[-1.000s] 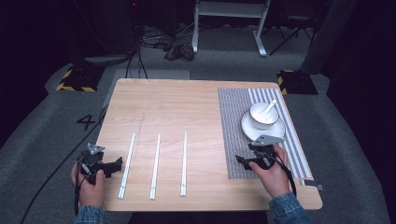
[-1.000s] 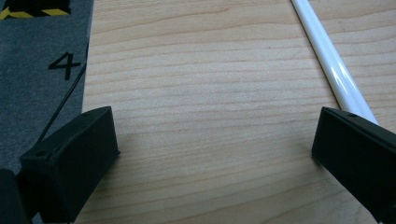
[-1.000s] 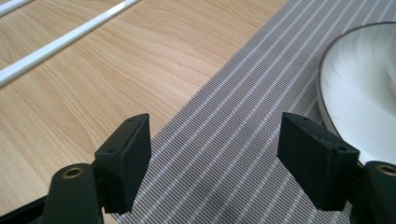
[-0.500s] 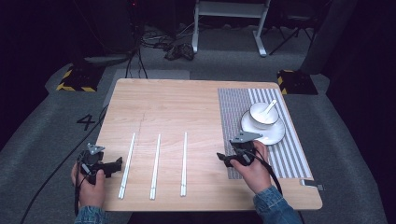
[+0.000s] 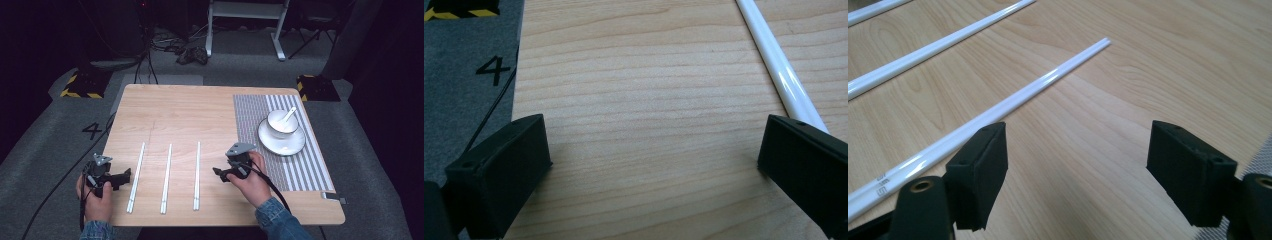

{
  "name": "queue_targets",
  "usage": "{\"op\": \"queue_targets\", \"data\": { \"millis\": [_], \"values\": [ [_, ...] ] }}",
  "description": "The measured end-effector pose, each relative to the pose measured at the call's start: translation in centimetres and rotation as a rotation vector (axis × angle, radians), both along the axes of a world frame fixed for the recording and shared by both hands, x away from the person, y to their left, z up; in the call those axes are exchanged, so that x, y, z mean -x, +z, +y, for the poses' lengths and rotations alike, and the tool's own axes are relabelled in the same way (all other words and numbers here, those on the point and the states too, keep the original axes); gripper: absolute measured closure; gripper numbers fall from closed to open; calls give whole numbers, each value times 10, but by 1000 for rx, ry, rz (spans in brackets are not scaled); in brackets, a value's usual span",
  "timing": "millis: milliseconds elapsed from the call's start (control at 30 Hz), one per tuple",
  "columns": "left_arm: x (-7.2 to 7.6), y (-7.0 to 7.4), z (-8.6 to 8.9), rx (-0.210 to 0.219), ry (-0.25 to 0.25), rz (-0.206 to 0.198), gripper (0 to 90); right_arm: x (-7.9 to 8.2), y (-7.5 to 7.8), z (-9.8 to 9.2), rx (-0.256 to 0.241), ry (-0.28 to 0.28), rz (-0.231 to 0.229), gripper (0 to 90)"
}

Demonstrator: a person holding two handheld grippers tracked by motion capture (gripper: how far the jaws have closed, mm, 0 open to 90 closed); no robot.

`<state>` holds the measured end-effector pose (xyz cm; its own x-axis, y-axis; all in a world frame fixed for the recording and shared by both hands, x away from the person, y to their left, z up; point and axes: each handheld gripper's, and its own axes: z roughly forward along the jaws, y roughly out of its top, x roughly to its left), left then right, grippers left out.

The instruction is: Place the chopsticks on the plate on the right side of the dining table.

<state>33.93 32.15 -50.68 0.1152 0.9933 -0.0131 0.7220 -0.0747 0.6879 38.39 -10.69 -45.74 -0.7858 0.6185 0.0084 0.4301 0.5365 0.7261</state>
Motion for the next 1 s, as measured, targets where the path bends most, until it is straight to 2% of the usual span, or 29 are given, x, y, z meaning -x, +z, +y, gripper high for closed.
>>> {"op": "queue_targets", "data": {
  "millis": [167, 433, 1000],
  "values": [
    [0, 0, 0, 0, -1, 0, 2, 1, -12, 20, -1, 22, 22, 237],
    [0, 0, 0, 0, 0, 0, 1, -3, -21, 41, 3, 30, 17, 235],
    [0, 0, 0, 0, -1, -1, 1, -8, -31, 55, 15, 16, 15, 227]
  ]
}}
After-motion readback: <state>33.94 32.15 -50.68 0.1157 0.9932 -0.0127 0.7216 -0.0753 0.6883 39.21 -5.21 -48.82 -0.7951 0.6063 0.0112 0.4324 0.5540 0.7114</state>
